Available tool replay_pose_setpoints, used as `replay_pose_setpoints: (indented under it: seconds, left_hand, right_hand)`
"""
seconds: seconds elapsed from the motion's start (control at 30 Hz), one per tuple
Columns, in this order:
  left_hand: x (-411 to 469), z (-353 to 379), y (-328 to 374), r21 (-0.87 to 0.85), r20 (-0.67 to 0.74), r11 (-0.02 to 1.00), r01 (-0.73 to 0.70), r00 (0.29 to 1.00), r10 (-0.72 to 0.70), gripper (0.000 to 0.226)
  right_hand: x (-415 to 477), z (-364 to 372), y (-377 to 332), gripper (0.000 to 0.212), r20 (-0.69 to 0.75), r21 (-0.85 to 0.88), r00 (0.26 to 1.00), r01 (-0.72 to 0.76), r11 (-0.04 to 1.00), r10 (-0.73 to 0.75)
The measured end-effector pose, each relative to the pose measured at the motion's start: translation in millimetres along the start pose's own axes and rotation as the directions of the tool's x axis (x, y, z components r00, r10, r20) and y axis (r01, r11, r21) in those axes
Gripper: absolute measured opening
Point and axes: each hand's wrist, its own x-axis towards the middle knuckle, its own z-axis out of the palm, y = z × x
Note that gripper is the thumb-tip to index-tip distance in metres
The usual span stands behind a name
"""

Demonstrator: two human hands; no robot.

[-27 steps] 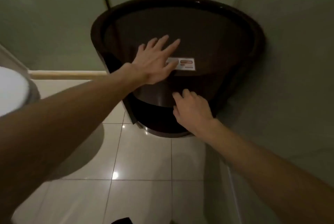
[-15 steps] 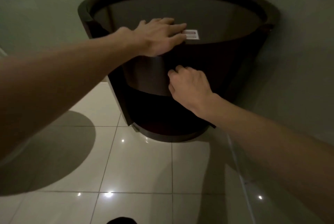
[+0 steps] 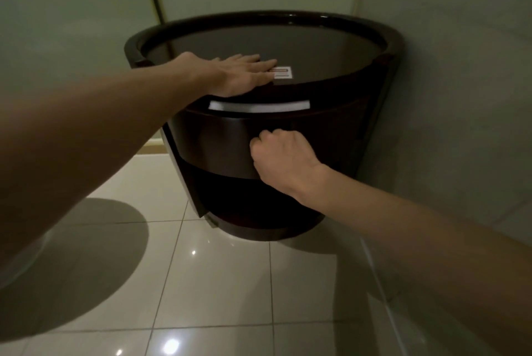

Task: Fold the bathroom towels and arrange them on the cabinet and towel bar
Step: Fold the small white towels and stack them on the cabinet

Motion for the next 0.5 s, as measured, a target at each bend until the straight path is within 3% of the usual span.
replay_pose_setpoints:
  seconds: [0.5]
  left_hand:
    - [-2.3, 7.7, -0.6, 0.003, -0.055, 1.0, 0.012, 0.998, -0.012, 0.055]
  right_hand:
    - [-30.3, -27.3, -16.1, 0.007, 0.103, 0.004, 0.984, 0.146, 0.989, -0.145]
